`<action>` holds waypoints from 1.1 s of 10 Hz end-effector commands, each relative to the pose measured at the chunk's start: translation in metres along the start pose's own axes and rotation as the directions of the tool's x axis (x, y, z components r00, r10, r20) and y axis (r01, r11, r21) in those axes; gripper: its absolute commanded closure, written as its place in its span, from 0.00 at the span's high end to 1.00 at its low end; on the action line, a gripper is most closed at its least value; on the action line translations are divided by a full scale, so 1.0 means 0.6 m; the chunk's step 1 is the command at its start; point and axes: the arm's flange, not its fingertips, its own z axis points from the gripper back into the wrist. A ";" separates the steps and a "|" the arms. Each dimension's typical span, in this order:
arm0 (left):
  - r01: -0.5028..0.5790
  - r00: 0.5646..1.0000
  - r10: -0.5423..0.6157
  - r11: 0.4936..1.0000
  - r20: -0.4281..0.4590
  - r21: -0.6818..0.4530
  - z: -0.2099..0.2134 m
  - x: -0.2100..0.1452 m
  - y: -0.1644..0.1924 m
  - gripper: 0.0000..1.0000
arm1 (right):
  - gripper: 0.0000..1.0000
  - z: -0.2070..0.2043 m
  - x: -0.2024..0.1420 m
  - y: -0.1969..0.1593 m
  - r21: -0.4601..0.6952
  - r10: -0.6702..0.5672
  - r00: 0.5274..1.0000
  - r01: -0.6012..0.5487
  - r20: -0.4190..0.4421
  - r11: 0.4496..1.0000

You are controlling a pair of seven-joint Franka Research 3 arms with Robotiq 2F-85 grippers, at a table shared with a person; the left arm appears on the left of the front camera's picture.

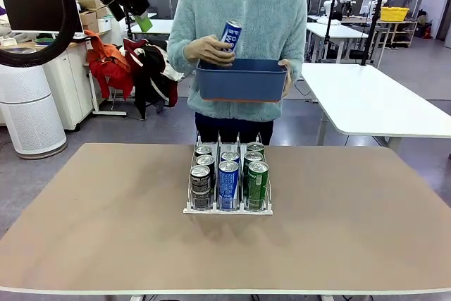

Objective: Fill the beverage cans into the dispenser.
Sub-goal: Pick up the Ionic drink handed by the human.

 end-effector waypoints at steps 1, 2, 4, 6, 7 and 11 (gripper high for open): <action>0.006 1.000 -0.006 1.000 0.007 0.009 -0.002 0.002 0.005 1.00 | 1.00 0.001 0.000 0.000 0.005 -0.001 1.000 0.001 -0.006 1.000; 0.006 1.000 -0.006 1.000 0.007 0.009 -0.002 0.002 0.005 1.00 | 1.00 0.001 0.000 0.000 0.005 -0.001 1.000 0.001 -0.006 1.000; 0.006 1.000 -0.006 1.000 0.007 0.009 -0.002 0.002 0.005 1.00 | 1.00 0.001 0.000 0.000 0.005 -0.001 1.000 0.001 -0.006 1.000; 0.006 1.000 -0.006 1.000 0.007 0.009 -0.002 0.002 0.005 1.00 | 1.00 0.001 0.000 0.000 0.005 -0.001 1.000 0.001 -0.006 1.000; 0.006 1.000 -0.006 1.000 0.007 0.009 -0.002 0.002 0.005 1.00 | 1.00 0.001 0.000 0.000 0.005 -0.001 1.000 0.001 -0.006 1.000; 0.006 1.000 -0.006 1.000 0.007 0.009 -0.002 0.002 0.005 1.00 | 1.00 0.001 0.000 0.000 0.005 -0.001 1.000 0.001 -0.006 1.000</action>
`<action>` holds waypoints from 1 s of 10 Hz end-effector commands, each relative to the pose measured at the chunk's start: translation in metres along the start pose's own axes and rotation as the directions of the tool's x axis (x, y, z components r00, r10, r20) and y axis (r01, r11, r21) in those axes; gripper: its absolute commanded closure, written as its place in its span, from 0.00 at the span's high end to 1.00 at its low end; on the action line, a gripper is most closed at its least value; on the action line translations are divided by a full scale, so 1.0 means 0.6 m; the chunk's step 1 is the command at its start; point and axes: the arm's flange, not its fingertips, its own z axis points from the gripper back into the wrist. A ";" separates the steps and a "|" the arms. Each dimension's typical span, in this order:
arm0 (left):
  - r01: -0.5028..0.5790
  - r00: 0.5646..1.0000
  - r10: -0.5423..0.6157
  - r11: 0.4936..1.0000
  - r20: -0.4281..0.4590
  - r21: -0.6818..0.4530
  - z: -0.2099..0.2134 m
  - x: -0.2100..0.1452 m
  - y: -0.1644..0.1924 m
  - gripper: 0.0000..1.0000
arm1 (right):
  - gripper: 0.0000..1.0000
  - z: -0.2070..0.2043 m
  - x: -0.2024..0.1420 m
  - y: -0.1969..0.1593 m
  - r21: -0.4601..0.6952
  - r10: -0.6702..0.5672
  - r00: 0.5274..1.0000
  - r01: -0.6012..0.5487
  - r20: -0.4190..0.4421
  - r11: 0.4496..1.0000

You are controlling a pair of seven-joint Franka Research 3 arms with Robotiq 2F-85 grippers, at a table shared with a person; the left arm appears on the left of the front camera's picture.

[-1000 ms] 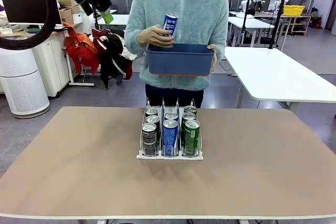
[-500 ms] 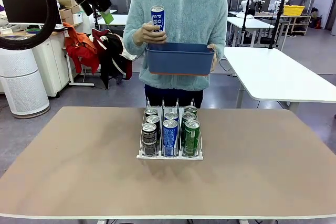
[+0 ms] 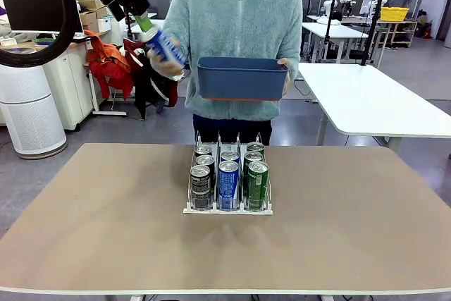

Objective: Fill the beverage cans into the dispenser.
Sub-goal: Pick up the Ionic drink handed by the human.

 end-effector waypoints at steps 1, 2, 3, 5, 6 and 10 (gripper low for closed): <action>0.006 1.000 -0.006 1.000 0.007 0.009 -0.002 0.002 0.005 1.00 | 1.00 0.001 0.000 0.000 0.005 -0.001 1.000 0.001 -0.006 1.000; 0.006 1.000 -0.006 1.000 0.007 0.009 -0.002 0.002 0.005 1.00 | 1.00 0.001 0.000 0.000 0.005 -0.001 1.000 0.001 -0.006 1.000; 0.006 1.000 -0.006 1.000 0.007 0.009 -0.002 0.002 0.005 1.00 | 1.00 0.001 0.000 0.000 0.005 -0.001 1.000 0.001 -0.006 1.000; 0.006 1.000 -0.006 1.000 0.007 0.009 -0.002 0.002 0.005 1.00 | 1.00 0.001 0.000 0.000 0.005 -0.001 1.000 0.001 -0.006 1.000; 0.006 1.000 -0.006 1.000 0.007 0.009 -0.002 0.002 0.005 1.00 | 1.00 0.001 0.000 0.000 0.005 -0.001 1.000 0.001 -0.006 1.000; 0.006 1.000 -0.006 1.000 0.007 0.009 -0.002 0.002 0.005 1.00 | 1.00 0.001 0.000 0.000 0.005 -0.001 1.000 0.001 -0.006 1.000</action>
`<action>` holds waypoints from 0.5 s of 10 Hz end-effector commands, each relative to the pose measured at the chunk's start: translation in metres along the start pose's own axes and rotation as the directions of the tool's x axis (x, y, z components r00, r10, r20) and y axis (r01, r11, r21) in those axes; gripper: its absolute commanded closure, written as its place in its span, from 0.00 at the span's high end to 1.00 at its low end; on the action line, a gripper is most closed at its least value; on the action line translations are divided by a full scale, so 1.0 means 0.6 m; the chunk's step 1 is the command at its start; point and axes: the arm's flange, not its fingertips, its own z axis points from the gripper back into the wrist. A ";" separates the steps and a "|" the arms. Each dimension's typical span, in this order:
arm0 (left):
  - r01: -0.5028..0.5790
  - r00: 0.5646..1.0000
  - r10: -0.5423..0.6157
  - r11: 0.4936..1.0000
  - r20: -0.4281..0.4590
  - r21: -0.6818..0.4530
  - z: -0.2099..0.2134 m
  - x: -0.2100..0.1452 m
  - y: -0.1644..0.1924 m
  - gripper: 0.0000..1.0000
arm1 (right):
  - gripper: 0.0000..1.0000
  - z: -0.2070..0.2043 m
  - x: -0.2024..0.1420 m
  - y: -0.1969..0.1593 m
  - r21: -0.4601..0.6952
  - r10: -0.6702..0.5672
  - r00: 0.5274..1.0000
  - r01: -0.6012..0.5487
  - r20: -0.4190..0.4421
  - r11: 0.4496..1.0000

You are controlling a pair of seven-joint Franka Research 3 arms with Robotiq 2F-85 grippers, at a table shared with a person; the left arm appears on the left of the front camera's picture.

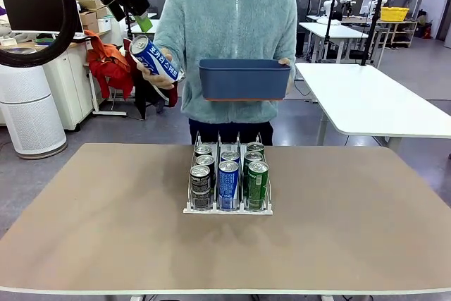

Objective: Fill the beverage cans into the dispenser.
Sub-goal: Pick up the Ionic drink handed by the human.

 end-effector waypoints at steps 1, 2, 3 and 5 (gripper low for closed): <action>0.006 1.000 -0.006 1.000 0.006 0.009 -0.002 0.002 0.005 1.00 | 1.00 0.001 0.000 0.000 0.005 -0.001 1.000 0.001 -0.006 1.000; 0.006 1.000 -0.006 1.000 0.006 0.009 -0.002 0.002 0.005 1.00 | 1.00 0.001 0.000 0.000 0.005 -0.001 1.000 0.001 -0.006 1.000; 0.006 1.000 -0.006 1.000 0.006 0.009 -0.002 0.002 0.005 1.00 | 1.00 0.001 0.000 0.000 0.005 -0.001 1.000 0.001 -0.006 1.000; 0.000 1.000 0.000 1.000 0.000 0.000 0.000 0.000 0.000 1.00 | 1.00 0.001 0.000 0.000 0.005 -0.001 1.000 0.001 -0.006 1.000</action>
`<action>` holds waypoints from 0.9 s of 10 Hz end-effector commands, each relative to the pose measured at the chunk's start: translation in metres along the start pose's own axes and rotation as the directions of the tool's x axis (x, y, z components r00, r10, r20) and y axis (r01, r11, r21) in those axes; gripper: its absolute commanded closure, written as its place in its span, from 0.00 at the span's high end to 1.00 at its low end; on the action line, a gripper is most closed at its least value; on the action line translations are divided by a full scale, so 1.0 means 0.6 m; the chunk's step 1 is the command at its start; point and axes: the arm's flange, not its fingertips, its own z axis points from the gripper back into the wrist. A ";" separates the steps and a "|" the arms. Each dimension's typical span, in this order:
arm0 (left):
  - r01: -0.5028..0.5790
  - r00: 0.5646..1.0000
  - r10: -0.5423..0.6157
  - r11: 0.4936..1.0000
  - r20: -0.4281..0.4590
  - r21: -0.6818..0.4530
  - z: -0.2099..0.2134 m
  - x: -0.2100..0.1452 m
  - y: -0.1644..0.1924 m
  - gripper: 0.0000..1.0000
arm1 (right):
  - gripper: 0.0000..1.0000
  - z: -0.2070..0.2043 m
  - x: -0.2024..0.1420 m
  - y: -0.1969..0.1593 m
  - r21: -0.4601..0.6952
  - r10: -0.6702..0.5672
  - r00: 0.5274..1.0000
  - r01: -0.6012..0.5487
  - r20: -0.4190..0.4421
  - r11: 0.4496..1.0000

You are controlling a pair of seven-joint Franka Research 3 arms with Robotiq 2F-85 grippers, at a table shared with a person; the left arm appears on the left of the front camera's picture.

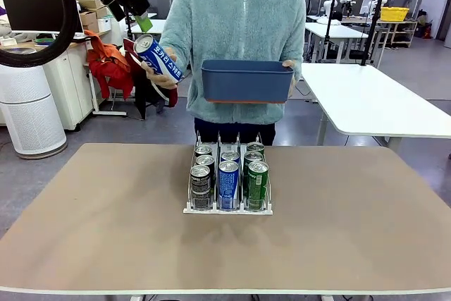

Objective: Fill the beverage cans into the dispenser.
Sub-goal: Pick up the Ionic drink handed by the human.

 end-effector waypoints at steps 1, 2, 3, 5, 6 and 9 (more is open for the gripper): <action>0.050 0.999 -0.050 0.999 -0.021 -0.017 -0.001 -0.009 0.006 1.00 | 1.00 0.001 0.000 0.000 0.005 -0.001 1.000 0.001 -0.006 1.000; 0.063 0.998 -0.063 0.998 0.008 -0.020 -0.006 -0.011 0.010 1.00 | 1.00 0.001 0.000 0.000 0.005 -0.001 1.000 0.001 -0.006 1.000; 0.079 0.996 -0.078 0.996 0.035 -0.037 -0.013 -0.012 0.011 1.00 | 1.00 0.001 0.000 0.000 0.005 -0.001 1.000 0.001 -0.006 1.000; 0.121 0.991 -0.120 0.993 0.063 -0.018 -0.035 -0.021 0.025 1.00 | 1.00 0.001 0.000 0.000 0.005 -0.001 1.000 0.001 -0.006 1.000; 0.107 0.990 -0.108 0.994 0.092 0.016 -0.046 -0.020 0.026 1.00 | 1.00 0.001 0.000 0.000 0.005 -0.001 1.000 0.001 -0.006 1.000; 0.055 0.988 -0.057 0.998 0.146 0.016 -0.074 -0.026 0.035 1.00 | 1.00 0.001 0.000 0.000 0.005 -0.001 1.000 0.001 -0.006 1.000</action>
